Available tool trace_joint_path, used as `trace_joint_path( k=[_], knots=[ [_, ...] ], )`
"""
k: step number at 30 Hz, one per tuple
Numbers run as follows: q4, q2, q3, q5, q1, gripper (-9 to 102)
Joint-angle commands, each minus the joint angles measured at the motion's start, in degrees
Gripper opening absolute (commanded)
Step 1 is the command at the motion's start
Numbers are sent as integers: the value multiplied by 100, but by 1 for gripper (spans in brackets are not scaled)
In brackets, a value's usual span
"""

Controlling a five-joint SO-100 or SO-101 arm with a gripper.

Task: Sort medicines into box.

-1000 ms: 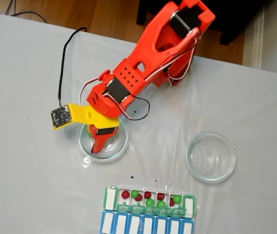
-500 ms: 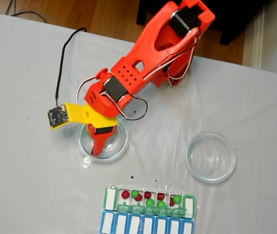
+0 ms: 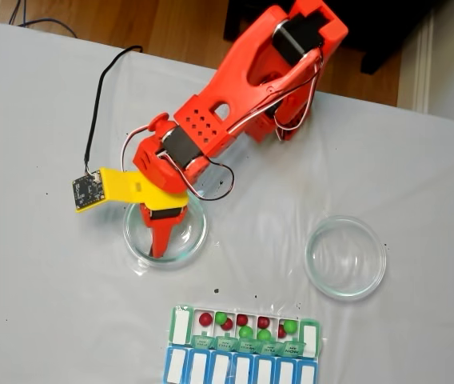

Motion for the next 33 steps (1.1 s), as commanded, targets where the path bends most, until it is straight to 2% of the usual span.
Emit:
trace_joint_path(
  k=[1,4,8,13,33],
  knots=[
    [-237,246,9,-132,-105,42],
    [-694,378,369,-202,-220,39],
    [-650,396,316,-176,-229,30],
    [-624,387,264,-123,-211,27],
    [-668,158,79,-237,-88,24]
  ],
)
